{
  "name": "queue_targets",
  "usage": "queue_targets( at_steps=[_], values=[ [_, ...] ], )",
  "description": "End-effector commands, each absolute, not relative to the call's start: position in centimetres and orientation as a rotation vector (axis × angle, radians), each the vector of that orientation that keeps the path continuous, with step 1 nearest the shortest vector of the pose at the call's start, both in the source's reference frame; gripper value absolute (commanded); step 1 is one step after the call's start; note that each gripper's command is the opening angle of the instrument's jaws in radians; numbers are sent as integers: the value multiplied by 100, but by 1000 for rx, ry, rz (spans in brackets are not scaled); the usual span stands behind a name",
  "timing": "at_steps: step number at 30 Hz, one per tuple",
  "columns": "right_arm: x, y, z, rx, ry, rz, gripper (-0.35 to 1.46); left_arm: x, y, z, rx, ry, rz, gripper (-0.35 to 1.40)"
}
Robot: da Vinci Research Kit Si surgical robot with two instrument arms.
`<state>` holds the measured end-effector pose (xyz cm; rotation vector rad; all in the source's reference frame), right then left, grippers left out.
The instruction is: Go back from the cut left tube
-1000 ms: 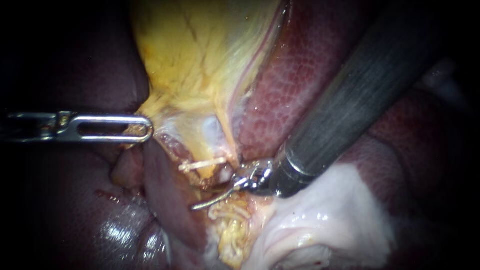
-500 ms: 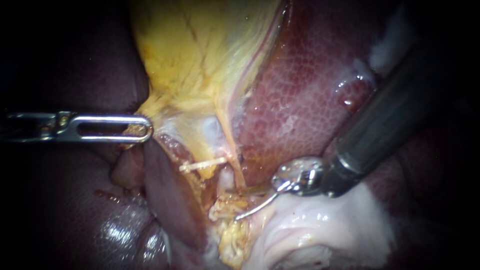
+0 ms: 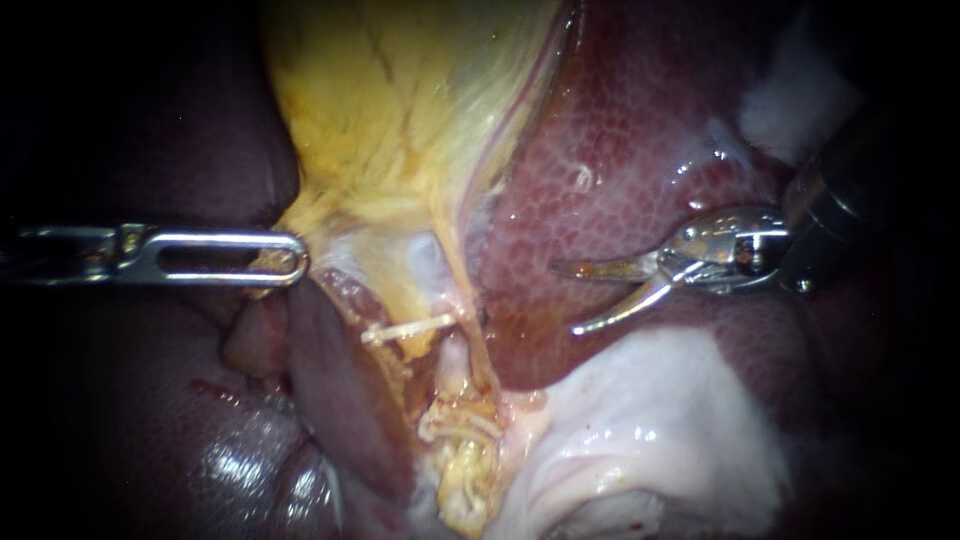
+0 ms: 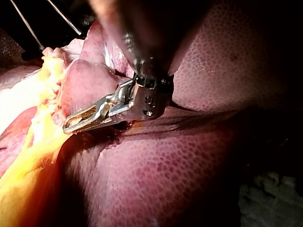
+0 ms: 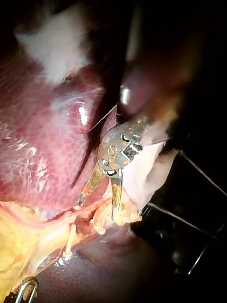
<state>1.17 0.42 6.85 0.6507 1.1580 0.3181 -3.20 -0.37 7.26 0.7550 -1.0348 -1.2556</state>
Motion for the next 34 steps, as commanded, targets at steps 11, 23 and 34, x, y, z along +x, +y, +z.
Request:
queue_targets(
  at_steps=[11,23,34],
  values=[
    [112,40,682,640,1165,296,143,-377,-60,766,773,-1036,-1248,-35],
    [109,39,680,637,1167,290,143,-417,-66,780,794,-1025,-1227,-35],
    [109,40,677,634,1169,286,143,-416,-66,780,796,-1025,-1226,-35]
  ],
)
